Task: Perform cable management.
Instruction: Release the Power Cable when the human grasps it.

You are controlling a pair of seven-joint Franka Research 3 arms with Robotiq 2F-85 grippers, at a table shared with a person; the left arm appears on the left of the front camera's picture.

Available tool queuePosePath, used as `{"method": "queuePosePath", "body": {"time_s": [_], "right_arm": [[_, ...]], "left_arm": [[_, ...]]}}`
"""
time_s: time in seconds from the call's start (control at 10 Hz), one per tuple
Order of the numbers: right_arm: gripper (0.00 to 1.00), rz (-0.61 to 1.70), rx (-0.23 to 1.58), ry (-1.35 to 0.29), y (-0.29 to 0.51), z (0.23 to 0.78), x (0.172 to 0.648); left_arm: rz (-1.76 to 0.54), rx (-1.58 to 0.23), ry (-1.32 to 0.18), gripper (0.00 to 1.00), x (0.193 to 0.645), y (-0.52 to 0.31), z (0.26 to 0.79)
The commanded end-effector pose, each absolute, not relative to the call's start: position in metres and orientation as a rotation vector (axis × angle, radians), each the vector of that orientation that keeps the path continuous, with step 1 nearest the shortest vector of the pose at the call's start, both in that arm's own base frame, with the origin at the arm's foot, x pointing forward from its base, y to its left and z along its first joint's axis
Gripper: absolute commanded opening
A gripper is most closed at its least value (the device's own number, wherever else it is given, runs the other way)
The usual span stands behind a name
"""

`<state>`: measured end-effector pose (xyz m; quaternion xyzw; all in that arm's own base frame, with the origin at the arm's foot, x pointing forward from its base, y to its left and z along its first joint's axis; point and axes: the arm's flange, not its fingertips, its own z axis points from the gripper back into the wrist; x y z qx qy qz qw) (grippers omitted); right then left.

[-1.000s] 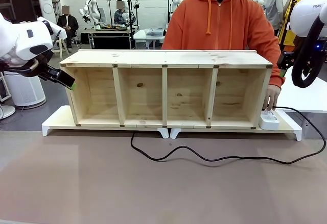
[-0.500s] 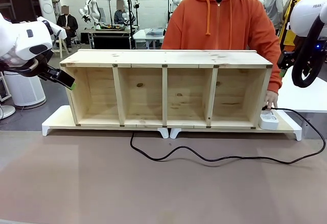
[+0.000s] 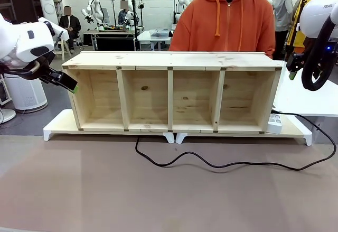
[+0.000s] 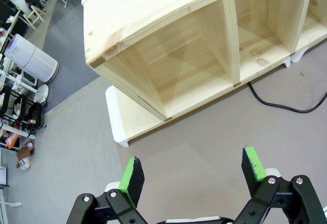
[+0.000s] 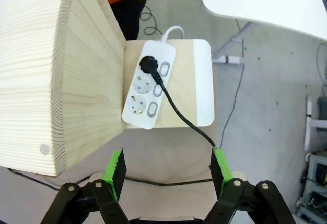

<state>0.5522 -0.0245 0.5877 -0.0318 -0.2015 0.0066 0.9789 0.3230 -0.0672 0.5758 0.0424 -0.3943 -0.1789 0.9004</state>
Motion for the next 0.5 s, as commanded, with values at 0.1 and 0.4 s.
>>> {"method": "queuePosePath", "body": {"time_s": [0.1, 0.4], "right_arm": [[0.85, 0.011, -0.061, -0.406, -0.0248, 0.5877, 0.5522], [0.85, 0.011, -0.061, -0.406, -0.0248, 0.5877, 0.5522]], "left_arm": [[-0.37, 0.082, -0.815, 1.0, 0.3235, -0.0657, 0.5755], [-0.37, 0.082, -0.815, 1.0, 0.3235, -0.0657, 0.5755]]}}
